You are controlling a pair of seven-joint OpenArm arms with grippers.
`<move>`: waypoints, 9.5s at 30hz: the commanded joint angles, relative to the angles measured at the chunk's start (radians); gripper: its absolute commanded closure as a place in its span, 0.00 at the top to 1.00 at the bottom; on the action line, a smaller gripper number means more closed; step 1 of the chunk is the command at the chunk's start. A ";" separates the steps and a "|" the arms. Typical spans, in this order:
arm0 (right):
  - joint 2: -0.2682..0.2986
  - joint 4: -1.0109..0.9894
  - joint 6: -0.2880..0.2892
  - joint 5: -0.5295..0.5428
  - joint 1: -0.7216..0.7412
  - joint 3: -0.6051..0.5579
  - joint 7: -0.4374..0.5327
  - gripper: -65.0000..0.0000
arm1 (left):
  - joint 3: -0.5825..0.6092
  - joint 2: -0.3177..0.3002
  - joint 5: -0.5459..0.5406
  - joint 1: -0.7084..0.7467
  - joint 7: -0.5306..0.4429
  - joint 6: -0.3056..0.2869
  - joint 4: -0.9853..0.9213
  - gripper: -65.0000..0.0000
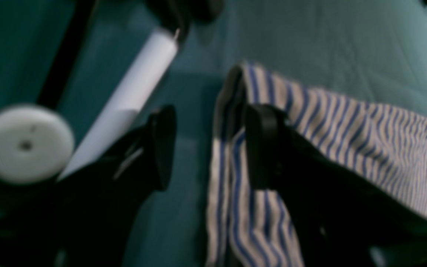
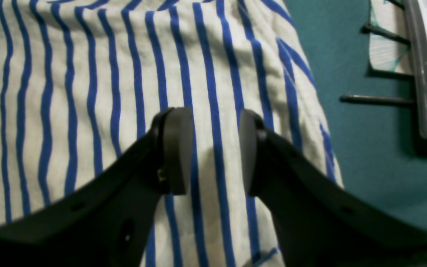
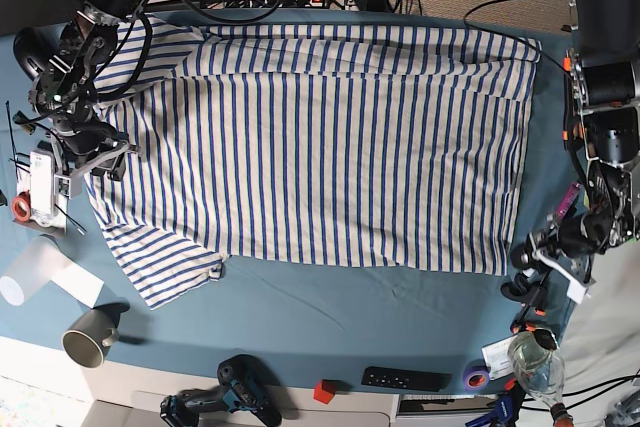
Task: Fold the T-shirt properly
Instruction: 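Move right gripper to the sleeve-side hem corner, left gripper to the other hem corner, then lower both grippers and grasp the shirt's hem corners, then lift the hem with both grippers and fold it toward the collar edge, then lay the held hem onto the folded collar edge with both grippers, then open both grippers and release the hem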
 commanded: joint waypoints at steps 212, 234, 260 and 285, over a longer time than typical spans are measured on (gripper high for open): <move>0.300 -0.150 0.205 0.541 -0.068 0.005 -0.198 0.00 | -0.068 -0.201 -0.685 0.314 0.623 -0.264 0.086 0.00; 0.300 -0.150 0.205 0.424 -0.075 0.005 -0.165 0.00 | -0.068 -0.201 -0.685 0.314 0.623 -0.264 0.086 0.00; 0.299 -0.150 0.205 0.421 -0.075 0.005 -0.162 0.00 | -0.068 -0.201 -0.685 0.364 0.623 -0.264 0.192 0.00; 0.299 -0.150 0.205 0.402 -0.075 0.005 -0.161 0.24 | -0.068 -0.201 -0.685 0.397 0.623 -0.264 0.221 0.32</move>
